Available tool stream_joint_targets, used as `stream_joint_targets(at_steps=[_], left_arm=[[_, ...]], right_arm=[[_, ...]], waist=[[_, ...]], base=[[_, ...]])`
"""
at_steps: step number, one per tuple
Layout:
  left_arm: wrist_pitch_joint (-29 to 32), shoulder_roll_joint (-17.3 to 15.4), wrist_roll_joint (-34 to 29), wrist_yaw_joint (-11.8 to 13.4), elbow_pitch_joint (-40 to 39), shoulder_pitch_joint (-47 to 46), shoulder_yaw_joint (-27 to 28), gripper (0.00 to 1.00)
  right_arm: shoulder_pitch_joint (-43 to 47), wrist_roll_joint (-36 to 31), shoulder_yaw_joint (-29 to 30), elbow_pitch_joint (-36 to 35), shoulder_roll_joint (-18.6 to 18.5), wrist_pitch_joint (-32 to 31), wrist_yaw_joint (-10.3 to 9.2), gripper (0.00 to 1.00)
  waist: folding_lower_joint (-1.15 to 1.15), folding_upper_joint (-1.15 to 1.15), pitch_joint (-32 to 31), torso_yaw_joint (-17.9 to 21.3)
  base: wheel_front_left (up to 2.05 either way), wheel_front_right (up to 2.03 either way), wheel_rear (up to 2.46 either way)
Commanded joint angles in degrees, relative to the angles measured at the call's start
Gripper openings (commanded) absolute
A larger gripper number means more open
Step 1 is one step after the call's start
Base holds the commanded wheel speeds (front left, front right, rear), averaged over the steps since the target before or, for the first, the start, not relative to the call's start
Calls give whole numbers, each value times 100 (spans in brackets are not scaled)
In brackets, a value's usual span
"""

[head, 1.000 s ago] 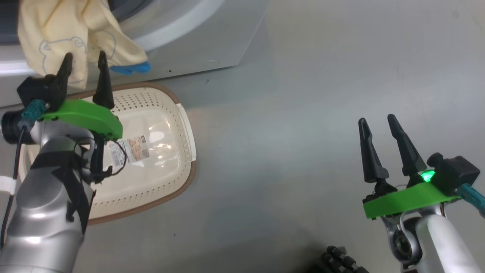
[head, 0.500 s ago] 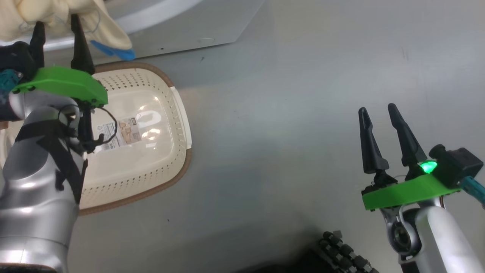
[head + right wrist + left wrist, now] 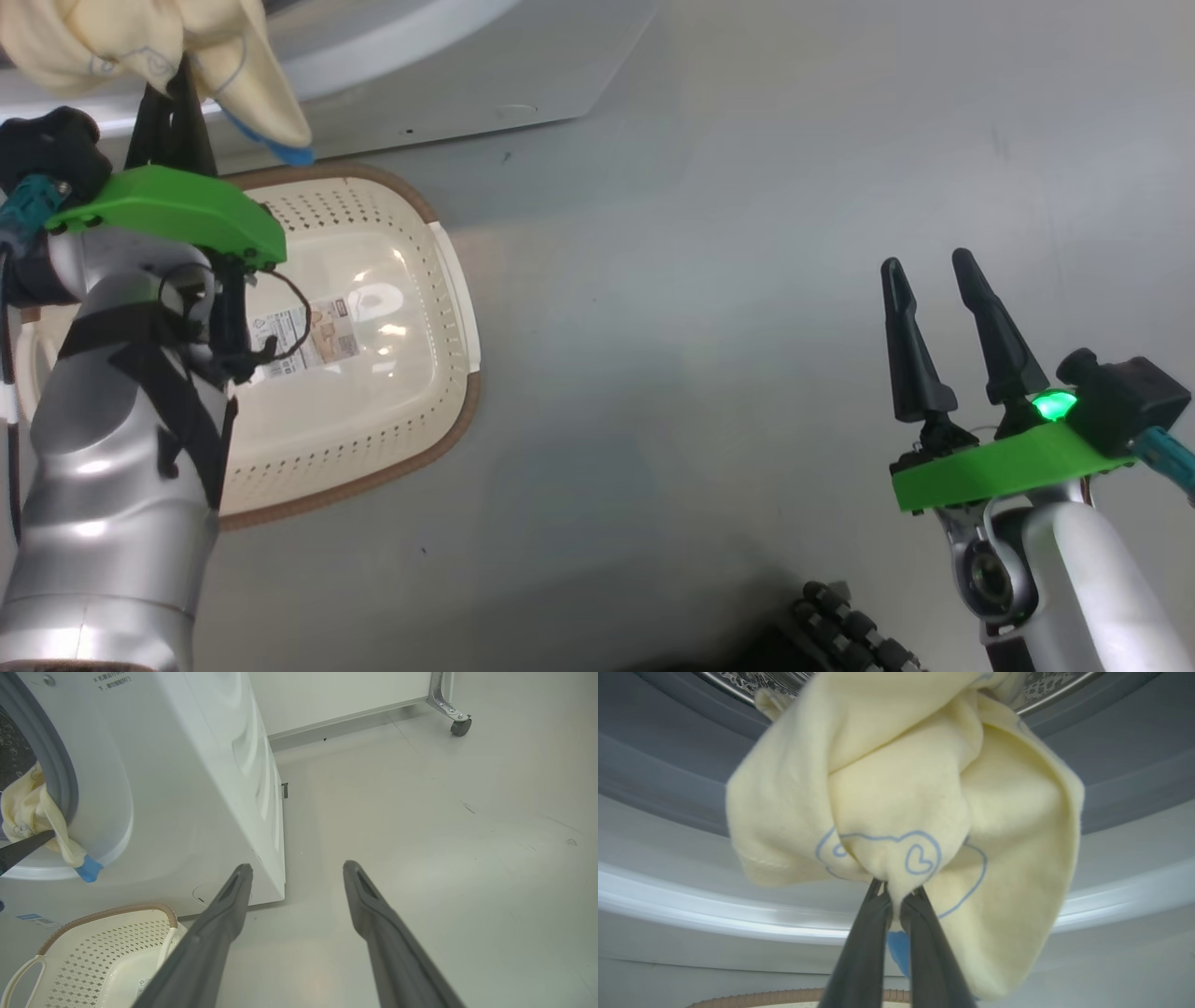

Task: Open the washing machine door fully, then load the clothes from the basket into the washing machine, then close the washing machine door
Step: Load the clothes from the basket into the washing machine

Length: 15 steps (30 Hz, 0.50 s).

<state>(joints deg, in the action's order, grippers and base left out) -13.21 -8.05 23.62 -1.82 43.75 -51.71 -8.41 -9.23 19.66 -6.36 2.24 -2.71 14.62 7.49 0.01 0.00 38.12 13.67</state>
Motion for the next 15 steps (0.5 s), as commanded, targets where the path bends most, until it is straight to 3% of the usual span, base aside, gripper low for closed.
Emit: stream_joint_targets(at_steps=[1,15], left_arm=[[-178,-247,-148,-22,-576,-304,254,0],[-171,-286,-487,-65,-531,-107,106,0]], right_arm=[[6,3,-80,-109,-23,38,0,100],[96,-4,-183,36,-20,38,0,100]], waist=[[-1,0,-93,-56],[-1,0,-623,-207]], base=[[0,0,0],[0,0,0]])
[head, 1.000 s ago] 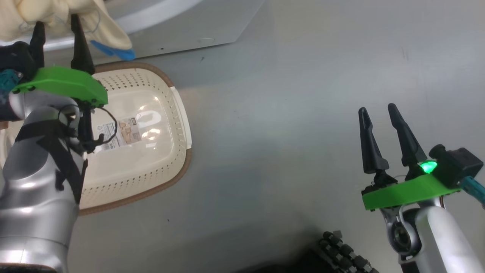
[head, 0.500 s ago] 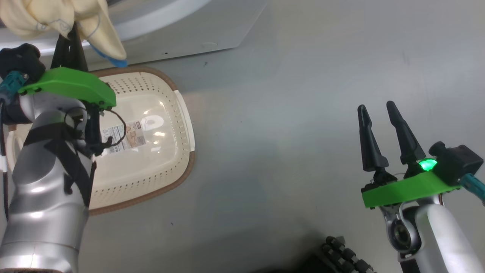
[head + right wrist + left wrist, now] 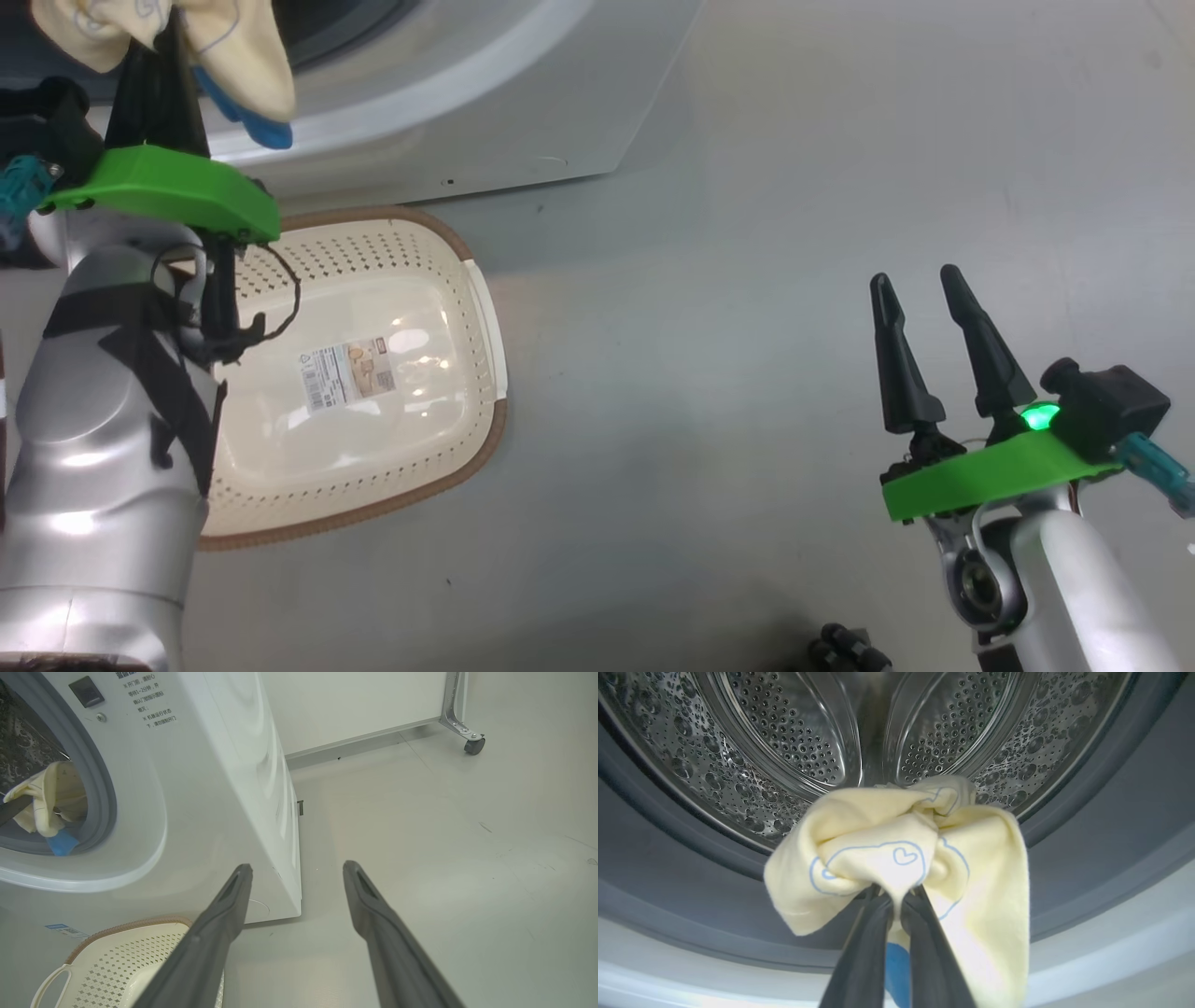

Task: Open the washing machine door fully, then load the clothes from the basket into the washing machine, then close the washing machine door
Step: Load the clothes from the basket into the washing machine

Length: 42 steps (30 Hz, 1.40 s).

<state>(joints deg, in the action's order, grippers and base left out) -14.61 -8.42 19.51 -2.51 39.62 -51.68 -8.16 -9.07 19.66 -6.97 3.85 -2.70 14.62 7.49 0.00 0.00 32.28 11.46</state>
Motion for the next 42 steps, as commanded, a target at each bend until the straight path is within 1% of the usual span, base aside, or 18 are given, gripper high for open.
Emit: stream_joint_targets(at_steps=[1,5,13,18,29,36,42], left_arm=[[-2,-256,-80,14,-86,-156,72,0],[179,-366,-149,36,27,-354,11,0],[770,-707,-347,89,372,-1188,-151,0],[983,-836,-418,77,580,-1546,-236,0],[1463,-1107,-570,70,958,-2419,-414,0],[1639,-1198,-688,73,1095,-2931,-562,0],[1626,-1334,-746,88,1199,-3305,-617,0]], right_arm=[[80,4,-135,-114,-21,38,0,100],[83,39,-167,-105,-21,38,0,100],[98,110,-242,-90,-20,38,0,100],[92,192,-319,-56,-19,38,0,100],[88,382,-449,-50,-19,38,0,100],[68,521,-577,-79,-19,38,0,100],[32,634,-684,-95,-18,38,0,100]], waist=[[0,0,-58,27],[0,0,-79,100],[0,0,62,353],[0,0,130,479],[0,0,547,700],[0,0,852,779],[0,0,1113,864]], base=[[0,0,0],[0,0,0],[0,0,0],[0,0,0],[0,0,0],[0,0,0],[0,0,0]])
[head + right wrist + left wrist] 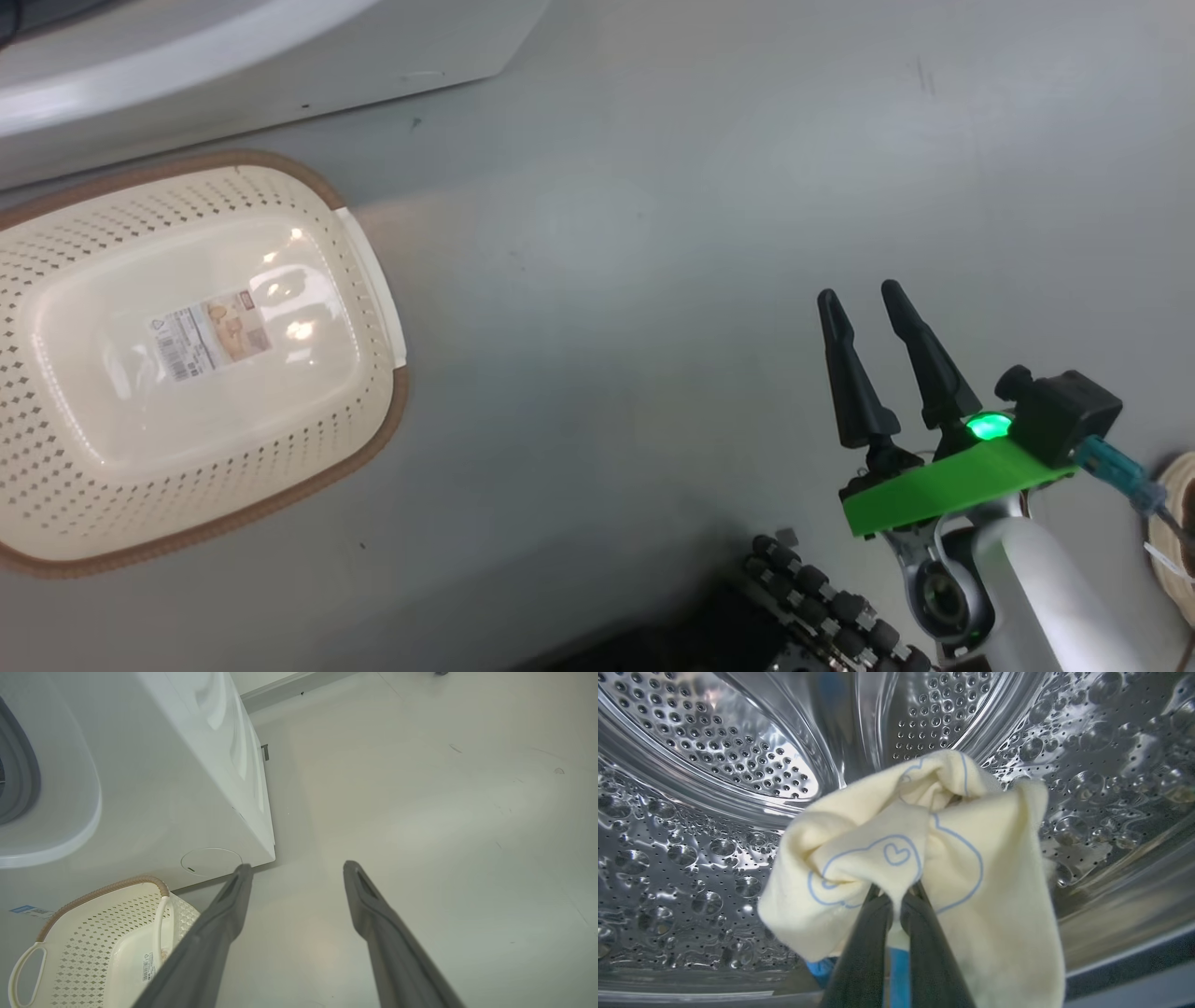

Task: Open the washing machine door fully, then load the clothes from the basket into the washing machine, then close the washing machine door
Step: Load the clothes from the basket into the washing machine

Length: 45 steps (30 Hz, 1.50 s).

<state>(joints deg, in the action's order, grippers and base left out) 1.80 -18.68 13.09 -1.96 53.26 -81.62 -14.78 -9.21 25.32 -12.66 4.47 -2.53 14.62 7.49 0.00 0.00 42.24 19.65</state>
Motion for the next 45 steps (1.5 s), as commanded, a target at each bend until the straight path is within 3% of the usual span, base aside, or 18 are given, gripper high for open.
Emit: stream_joint_targets(at_steps=[1,12,17,18,20,30,37,45], left_arm=[[-57,-336,-124,47,-173,-378,36,0],[-757,-521,-294,-118,-158,-943,-169,0],[-641,-487,-252,-144,206,-1065,-213,0],[-656,-478,-242,-145,267,-1052,-221,6],[-542,-462,-191,-159,457,-1003,-219,100],[163,-301,-63,-99,1072,-1058,-283,100],[91,-106,191,-104,1277,-658,-188,100],[-531,204,397,-189,1203,58,-177,100]], right_arm=[[37,78,-128,-162,-35,38,0,100],[-39,112,-224,-210,-35,38,0,100],[-53,86,-214,-174,-35,38,0,100],[-46,82,-214,-153,-35,38,0,100],[-22,73,-249,-110,-35,38,0,100],[-17,18,-174,2,-35,38,0,100],[-48,-73,-51,16,-35,38,0,100],[-85,-268,208,4,-35,38,0,100]], waist=[[0,0,161,58],[0,0,490,160],[0,0,468,146],[0,0,423,135],[0,0,317,123],[0,0,-93,21],[0,0,-523,-134],[0,0,-1052,-463]], base=[[0,0,0],[0,0,0],[0,0,0],[0,0,0],[0,0,0],[0,0,0],[0,0,0],[0,0,0]])
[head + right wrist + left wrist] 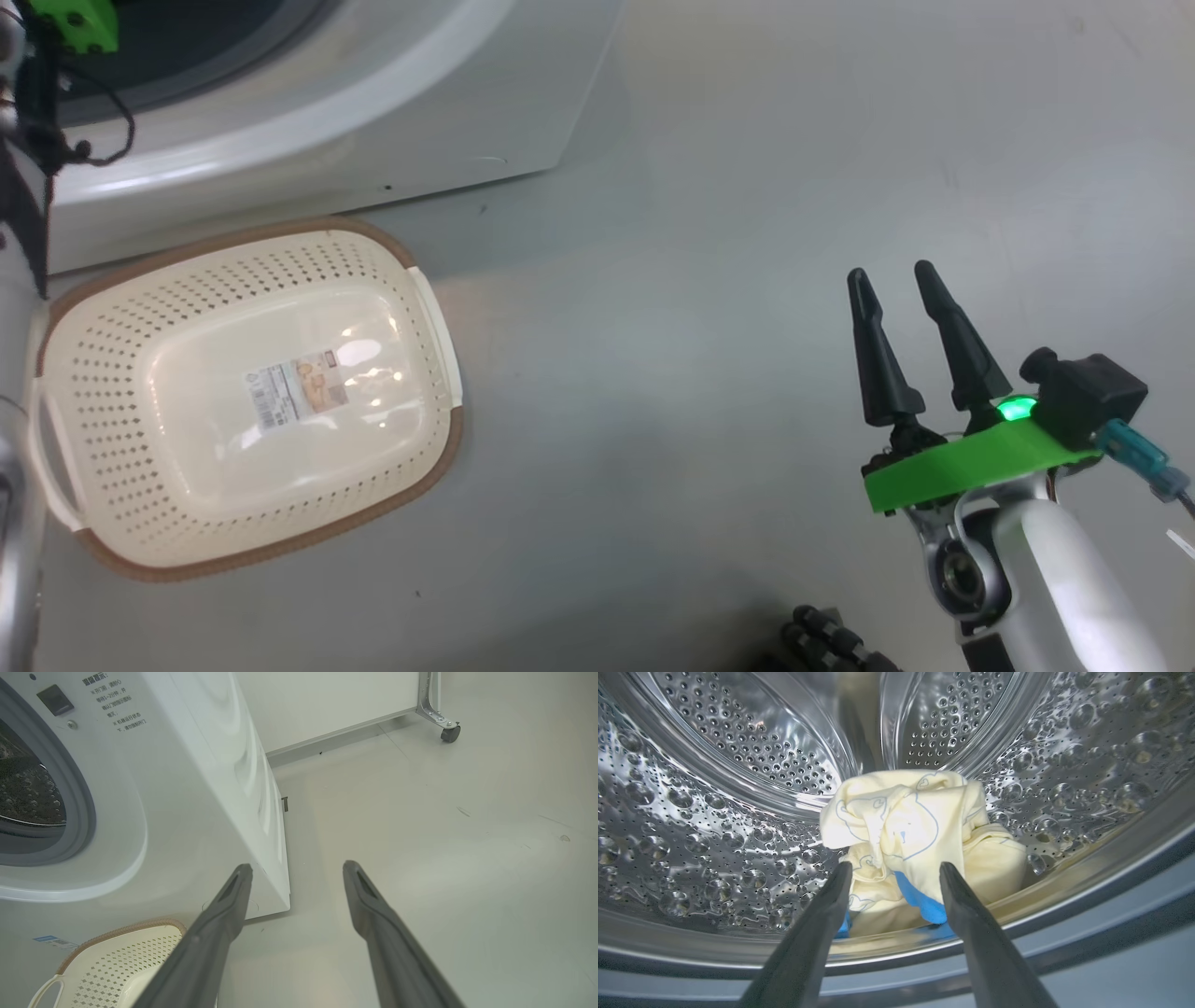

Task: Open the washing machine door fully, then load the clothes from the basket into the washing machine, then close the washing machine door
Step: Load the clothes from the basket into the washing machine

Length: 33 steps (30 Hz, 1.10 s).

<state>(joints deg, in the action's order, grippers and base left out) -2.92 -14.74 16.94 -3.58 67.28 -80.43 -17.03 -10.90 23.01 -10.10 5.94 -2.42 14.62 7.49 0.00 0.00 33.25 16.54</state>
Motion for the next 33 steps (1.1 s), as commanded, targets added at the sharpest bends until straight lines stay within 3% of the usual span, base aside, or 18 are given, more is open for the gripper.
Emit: stream_joint_targets(at_steps=[1,10,17,33], left_arm=[[-145,-147,57,-32,-224,25,70,100],[-792,61,336,-78,-370,1007,179,100],[-1149,84,530,-1,-1048,2067,335,100],[-1185,-168,854,775,-4022,4870,891,100]], right_arm=[[75,-72,-17,-154,-47,38,0,100],[155,-243,104,-219,-141,38,0,100],[381,-368,186,-366,-284,38,0,100],[832,-426,165,-458,-426,-39,0,100]], waist=[[0,0,-201,-198],[0,0,-851,-576],[0,0,-1488,-882],[0,0,-2346,-1291]], base=[[0,0,0],[0,0,0],[0,0,0],[0,0,0]])
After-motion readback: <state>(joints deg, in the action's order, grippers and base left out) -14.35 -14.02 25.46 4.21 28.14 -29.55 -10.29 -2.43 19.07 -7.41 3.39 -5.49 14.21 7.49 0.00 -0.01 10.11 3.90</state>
